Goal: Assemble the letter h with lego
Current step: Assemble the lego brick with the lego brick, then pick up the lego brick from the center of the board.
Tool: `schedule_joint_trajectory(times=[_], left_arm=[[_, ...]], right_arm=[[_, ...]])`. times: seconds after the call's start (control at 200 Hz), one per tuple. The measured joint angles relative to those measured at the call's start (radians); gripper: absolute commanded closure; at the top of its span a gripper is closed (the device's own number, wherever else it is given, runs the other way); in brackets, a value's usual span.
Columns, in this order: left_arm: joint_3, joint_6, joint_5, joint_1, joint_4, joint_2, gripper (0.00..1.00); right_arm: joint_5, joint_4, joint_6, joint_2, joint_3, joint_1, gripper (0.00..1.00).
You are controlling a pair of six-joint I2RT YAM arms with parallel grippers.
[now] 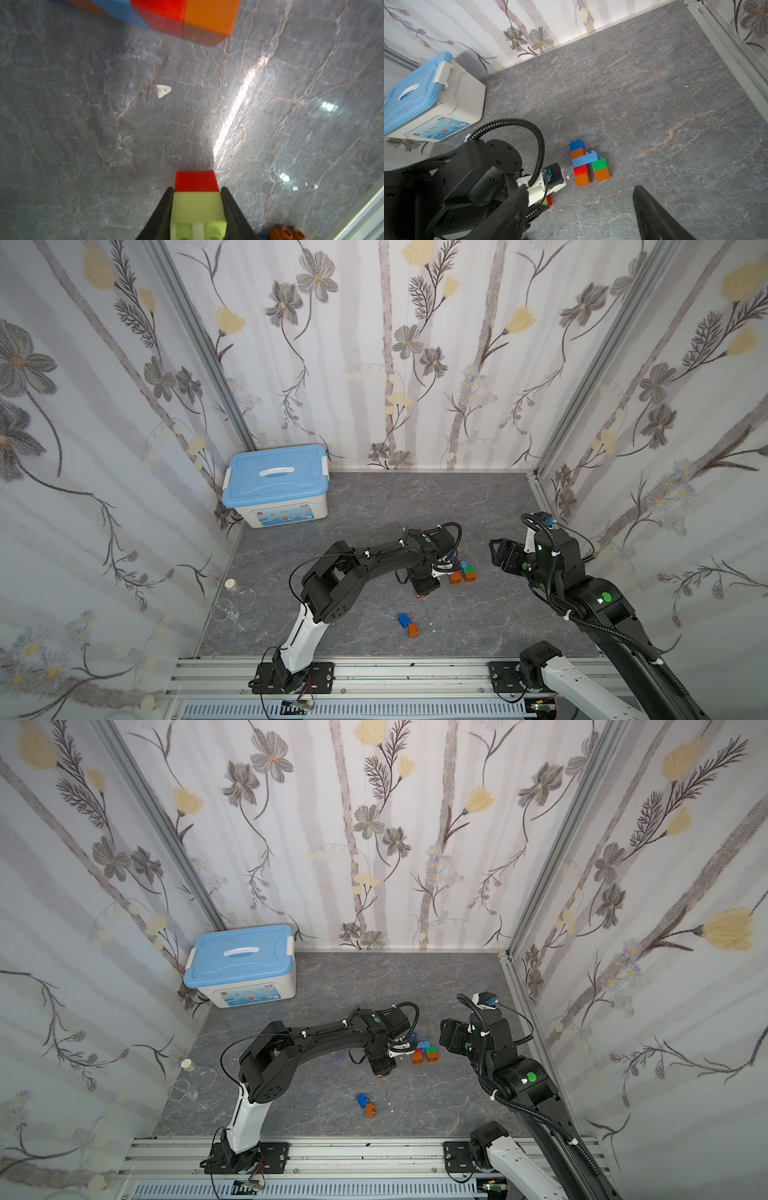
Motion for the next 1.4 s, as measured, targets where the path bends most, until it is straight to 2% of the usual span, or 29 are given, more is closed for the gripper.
schedule_joint_trajectory(times=[0.185, 0.36, 0.57, 0.754, 0.899, 1.029, 1.114, 1.159, 1.259, 1.399], left_arm=[[-0.012, -0.002, -0.012, 0.011, 0.01, -0.034, 0.52], [-0.052, -0.009, -0.046, 0.027, 0.038, -0.15, 0.48], [-0.136, -0.058, -0.068, 0.055, 0.083, -0.317, 0.46], [-0.282, -0.168, -0.088, 0.104, 0.145, -0.521, 0.44], [-0.409, -0.275, -0.093, 0.14, 0.199, -0.743, 0.27], [-0.534, -0.363, -0.157, 0.189, 0.222, -0.954, 0.08], [-0.56, -0.401, -0.206, 0.205, 0.222, -1.004, 0.0], [-0.628, -0.43, -0.192, 0.261, 0.287, -1.064, 0.0], [-0.721, -0.512, -0.277, 0.396, 0.212, -1.224, 0.0], [-0.789, -0.597, -0.281, 0.483, 0.232, -1.242, 0.0]], right_arm=[[-0.009, 0.002, 0.0, 0.019, 0.0, 0.0, 0.19], [-0.04, -0.002, -0.016, 0.076, -0.028, 0.0, 0.19], [-0.14, -0.013, -0.042, 0.174, -0.031, 0.007, 0.24], [-0.209, -0.024, -0.061, 0.282, -0.027, 0.116, 0.25], [-0.229, -0.038, -0.074, 0.411, 0.02, 0.233, 0.29], [-0.234, -0.042, -0.104, 0.524, 0.077, 0.315, 0.3], [-0.238, -0.049, -0.121, 0.549, 0.088, 0.334, 0.3], [-0.212, -0.064, -0.128, 0.583, 0.107, 0.351, 0.31], [-0.221, -0.056, -0.157, 0.649, 0.124, 0.386, 0.31], [-0.201, -0.074, -0.185, 0.677, 0.159, 0.439, 0.31]])
